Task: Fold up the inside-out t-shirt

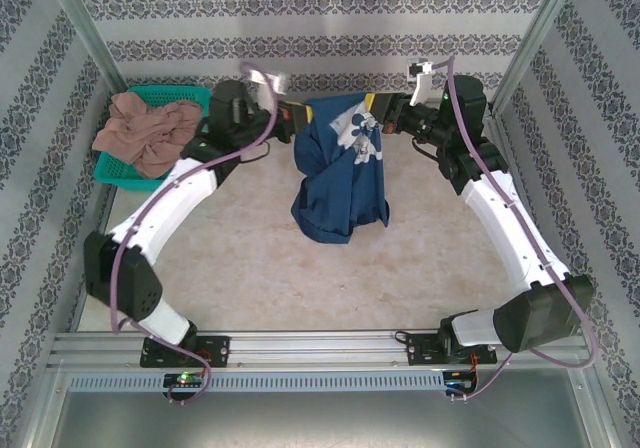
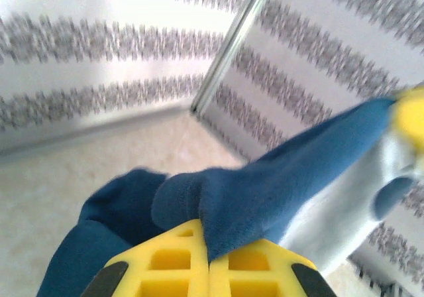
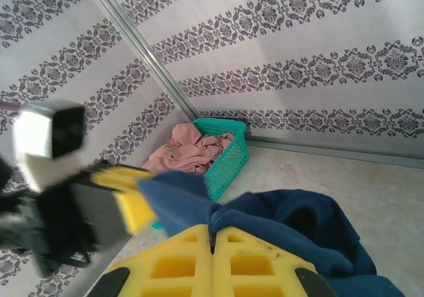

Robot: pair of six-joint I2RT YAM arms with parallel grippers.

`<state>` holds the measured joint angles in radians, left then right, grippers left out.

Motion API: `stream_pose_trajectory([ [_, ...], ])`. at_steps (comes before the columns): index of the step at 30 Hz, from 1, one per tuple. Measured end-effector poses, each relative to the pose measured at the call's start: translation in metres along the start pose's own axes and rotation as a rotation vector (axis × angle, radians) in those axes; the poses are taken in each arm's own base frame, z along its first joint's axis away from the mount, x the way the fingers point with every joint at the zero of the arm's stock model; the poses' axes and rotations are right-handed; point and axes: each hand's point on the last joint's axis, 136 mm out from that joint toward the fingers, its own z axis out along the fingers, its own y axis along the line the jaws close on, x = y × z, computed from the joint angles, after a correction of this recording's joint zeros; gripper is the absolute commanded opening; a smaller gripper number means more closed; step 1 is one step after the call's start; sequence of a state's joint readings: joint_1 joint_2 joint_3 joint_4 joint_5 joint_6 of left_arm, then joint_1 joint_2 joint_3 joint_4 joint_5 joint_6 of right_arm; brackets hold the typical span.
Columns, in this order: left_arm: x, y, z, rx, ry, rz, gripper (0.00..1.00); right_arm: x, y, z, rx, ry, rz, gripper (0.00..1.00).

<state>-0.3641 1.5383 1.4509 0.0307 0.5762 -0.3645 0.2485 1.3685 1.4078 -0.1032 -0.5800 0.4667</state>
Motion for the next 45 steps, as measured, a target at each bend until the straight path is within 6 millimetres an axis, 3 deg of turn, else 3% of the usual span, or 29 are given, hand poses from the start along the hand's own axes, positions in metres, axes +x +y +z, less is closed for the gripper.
stream_pose_trajectory([
  [4,-0.031,-0.020,-0.038,0.013,-0.118,0.019,0.00,0.000,0.006,0.003,0.036,-0.001,-0.031,0.00],
  [8,-0.047,-0.008,-0.063,-0.010,-0.203,-0.047,0.00,-0.006,0.013,0.005,0.085,-0.018,-0.077,0.00],
  [10,-0.056,-0.005,-0.064,-0.011,-0.218,-0.070,0.00,-0.009,0.021,0.006,0.086,-0.029,-0.103,0.00],
  [12,-0.065,-0.017,-0.051,-0.002,-0.197,-0.044,0.00,-0.012,0.027,0.006,0.086,-0.036,-0.127,0.00],
  [15,-0.074,-0.063,-0.028,0.062,-0.150,0.071,0.00,-0.022,0.030,0.004,0.113,-0.063,-0.164,0.00],
  [16,-0.074,-0.081,-0.025,0.094,-0.137,0.108,0.00,-0.027,0.028,0.002,0.135,-0.078,-0.175,0.00],
  [18,-0.075,-0.097,-0.029,0.121,-0.136,0.150,0.00,-0.035,0.023,-0.003,0.182,-0.107,-0.191,0.00],
  [21,-0.086,-0.089,-0.049,0.082,-0.173,0.178,0.00,-0.041,0.022,-0.013,0.226,-0.132,-0.218,0.00],
  [24,-0.097,-0.083,-0.065,0.047,-0.205,0.209,0.00,-0.043,0.035,-0.028,0.207,-0.154,-0.261,0.00],
  [28,-0.091,-0.086,-0.069,0.031,-0.186,0.249,0.00,-0.039,0.050,-0.045,0.180,-0.172,-0.303,0.00],
  [30,-0.070,-0.088,-0.064,0.036,-0.145,0.268,0.00,-0.028,0.044,-0.047,0.193,-0.153,-0.301,0.00],
  [32,-0.028,-0.097,-0.053,0.078,-0.060,0.279,0.00,-0.008,0.026,-0.044,0.227,-0.104,-0.277,0.00],
  [35,0.074,-0.116,-0.031,0.185,0.143,0.273,0.04,0.051,-0.030,-0.041,0.338,0.037,-0.175,0.00],
  [36,0.118,-0.123,-0.024,0.221,0.228,0.265,0.07,0.076,-0.051,-0.042,0.381,0.093,-0.130,0.00],
  [38,0.210,-0.135,-0.020,0.288,0.417,0.245,0.16,0.136,-0.089,-0.052,0.468,0.229,-0.031,0.00],
  [40,0.274,-0.146,-0.024,0.339,0.564,0.238,0.30,0.188,-0.110,-0.068,0.536,0.351,0.054,0.00],
  [41,0.297,-0.152,-0.028,0.365,0.620,0.233,0.35,0.211,-0.117,-0.078,0.569,0.401,0.094,0.00],
  [43,0.318,-0.161,-0.036,0.394,0.683,0.222,0.45,0.244,-0.124,-0.098,0.618,0.461,0.155,0.00],
  [45,0.316,-0.160,-0.037,0.383,0.680,0.214,0.50,0.266,-0.125,-0.115,0.649,0.490,0.200,0.00],
])
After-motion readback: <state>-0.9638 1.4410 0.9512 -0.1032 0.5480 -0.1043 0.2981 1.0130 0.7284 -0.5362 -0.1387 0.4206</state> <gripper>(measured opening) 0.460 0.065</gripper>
